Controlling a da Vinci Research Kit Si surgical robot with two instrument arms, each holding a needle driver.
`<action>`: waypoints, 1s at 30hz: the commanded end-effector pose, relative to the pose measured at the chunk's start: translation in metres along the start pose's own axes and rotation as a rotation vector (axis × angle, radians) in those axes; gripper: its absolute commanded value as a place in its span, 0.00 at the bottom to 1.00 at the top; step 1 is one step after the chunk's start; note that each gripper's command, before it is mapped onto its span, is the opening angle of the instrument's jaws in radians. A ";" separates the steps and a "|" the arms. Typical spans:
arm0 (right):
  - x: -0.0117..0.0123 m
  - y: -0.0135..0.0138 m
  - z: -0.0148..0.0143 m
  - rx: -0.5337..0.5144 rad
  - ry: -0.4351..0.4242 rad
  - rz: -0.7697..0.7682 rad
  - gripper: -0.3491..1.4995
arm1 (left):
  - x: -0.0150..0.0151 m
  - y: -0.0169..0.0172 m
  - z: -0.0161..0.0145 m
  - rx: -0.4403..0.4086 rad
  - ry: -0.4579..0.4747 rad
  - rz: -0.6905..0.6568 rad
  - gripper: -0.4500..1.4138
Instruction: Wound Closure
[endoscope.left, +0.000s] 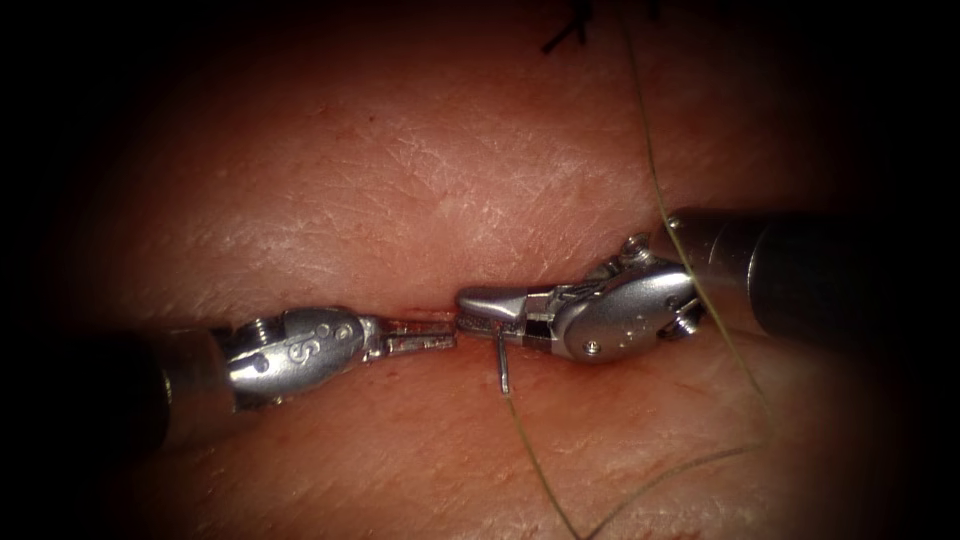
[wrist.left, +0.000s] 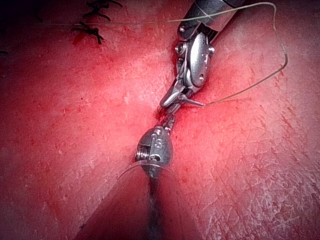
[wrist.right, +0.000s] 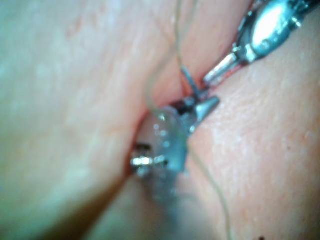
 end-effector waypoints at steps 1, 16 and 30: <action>-0.0005 0.0003 0.0007 -0.008 -0.019 -0.001 0.00 | -0.0004 -0.0002 0.0008 0.002 0.000 0.000 0.06; 0.0024 0.0084 -0.0002 -0.114 -0.033 -0.149 0.00 | -0.0003 -0.0001 0.0015 0.009 -0.001 -0.001 0.06; 0.0009 0.0095 0.0000 -0.112 -0.010 -0.032 0.00 | -0.0004 -0.0002 0.0017 0.010 -0.002 0.000 0.06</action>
